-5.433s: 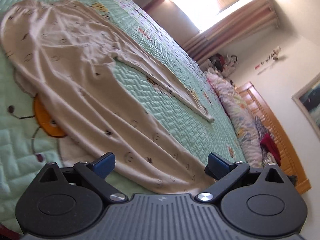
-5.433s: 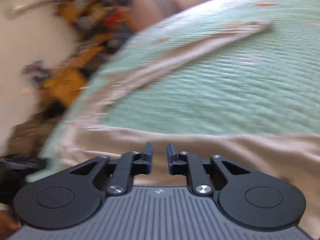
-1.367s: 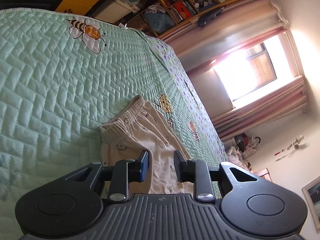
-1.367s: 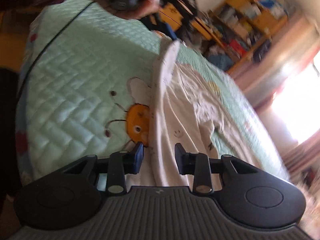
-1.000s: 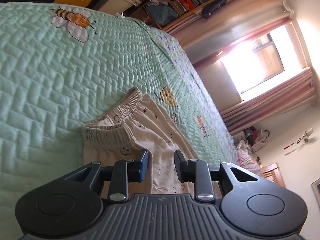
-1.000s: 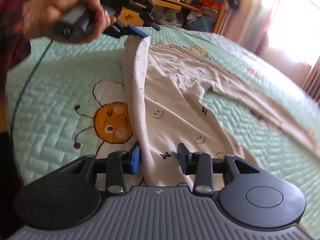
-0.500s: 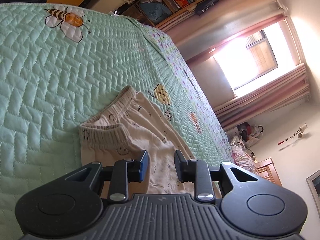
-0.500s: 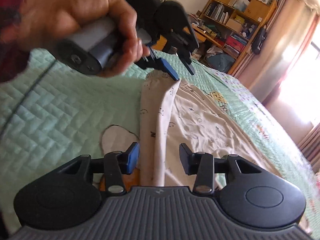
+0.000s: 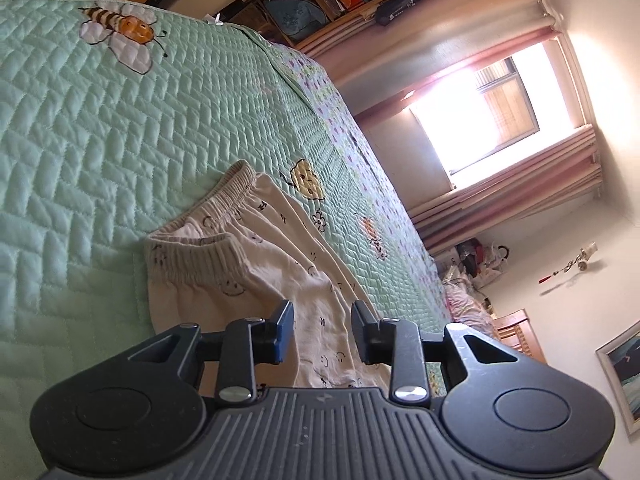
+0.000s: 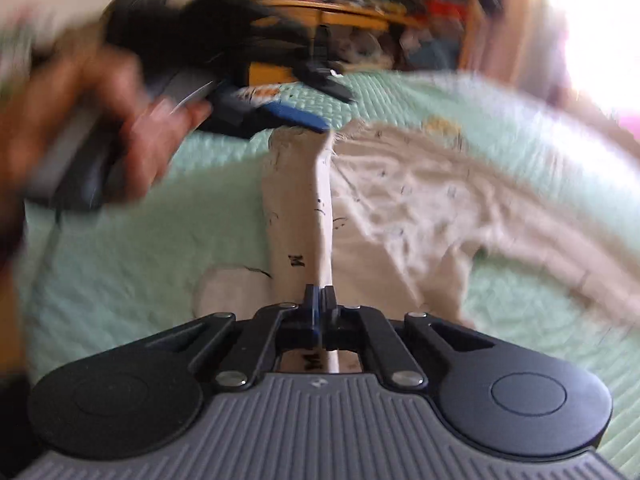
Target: Fold clothes
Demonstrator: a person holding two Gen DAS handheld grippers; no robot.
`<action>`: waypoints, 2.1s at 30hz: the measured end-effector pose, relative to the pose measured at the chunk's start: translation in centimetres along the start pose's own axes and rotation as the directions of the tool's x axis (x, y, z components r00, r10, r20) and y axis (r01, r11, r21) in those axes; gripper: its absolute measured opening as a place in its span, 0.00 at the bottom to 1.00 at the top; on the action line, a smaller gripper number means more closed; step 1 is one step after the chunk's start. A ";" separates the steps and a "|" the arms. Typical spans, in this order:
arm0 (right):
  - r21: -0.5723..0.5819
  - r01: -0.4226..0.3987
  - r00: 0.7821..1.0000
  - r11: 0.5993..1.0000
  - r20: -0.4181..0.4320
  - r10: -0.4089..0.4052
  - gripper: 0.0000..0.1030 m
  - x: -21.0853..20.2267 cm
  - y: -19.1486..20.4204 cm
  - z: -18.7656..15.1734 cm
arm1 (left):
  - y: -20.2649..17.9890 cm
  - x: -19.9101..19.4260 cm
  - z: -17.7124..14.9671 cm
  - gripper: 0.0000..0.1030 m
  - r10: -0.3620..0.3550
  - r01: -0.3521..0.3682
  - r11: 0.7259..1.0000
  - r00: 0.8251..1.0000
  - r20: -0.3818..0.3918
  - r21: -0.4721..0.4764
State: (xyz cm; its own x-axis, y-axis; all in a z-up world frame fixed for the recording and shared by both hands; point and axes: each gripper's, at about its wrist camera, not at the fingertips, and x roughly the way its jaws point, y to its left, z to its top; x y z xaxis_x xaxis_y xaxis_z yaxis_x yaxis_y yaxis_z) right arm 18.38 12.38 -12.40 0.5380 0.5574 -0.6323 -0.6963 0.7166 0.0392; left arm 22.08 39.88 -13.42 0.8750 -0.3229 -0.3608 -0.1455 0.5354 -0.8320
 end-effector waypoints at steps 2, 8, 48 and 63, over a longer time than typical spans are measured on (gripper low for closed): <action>0.132 -0.088 0.996 0.987 0.011 0.088 0.01 -0.4 -1.2 0.1 | 0.7 -1.3 0.0 0.32 -0.005 0.006 1.000 1.000 0.026 -0.022; 0.117 -0.262 0.965 0.958 0.004 0.263 0.01 -1.2 0.7 -0.6 | 3.7 -7.6 -0.7 0.33 -0.017 0.031 0.994 0.990 0.139 -0.106; 0.460 -0.052 0.997 0.886 0.072 0.021 0.45 -14.9 -7.8 -13.9 | -2.4 -5.3 -14.5 0.61 0.147 -0.118 0.982 0.968 -0.205 0.148; 0.743 0.014 0.956 0.669 0.187 -0.227 0.52 -24.3 -17.1 -23.1 | -8.0 -2.6 -20.0 0.75 0.302 -0.236 0.932 0.926 -0.228 0.277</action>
State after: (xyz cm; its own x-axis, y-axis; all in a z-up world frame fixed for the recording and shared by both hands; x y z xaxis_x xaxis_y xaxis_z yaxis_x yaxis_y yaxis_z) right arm 6.31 -23.09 -15.58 0.7608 0.4487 -0.4688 -0.1059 0.7986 0.5925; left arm 11.71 20.82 -14.25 0.6610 -0.3151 -0.6810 -0.2139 0.7908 -0.5735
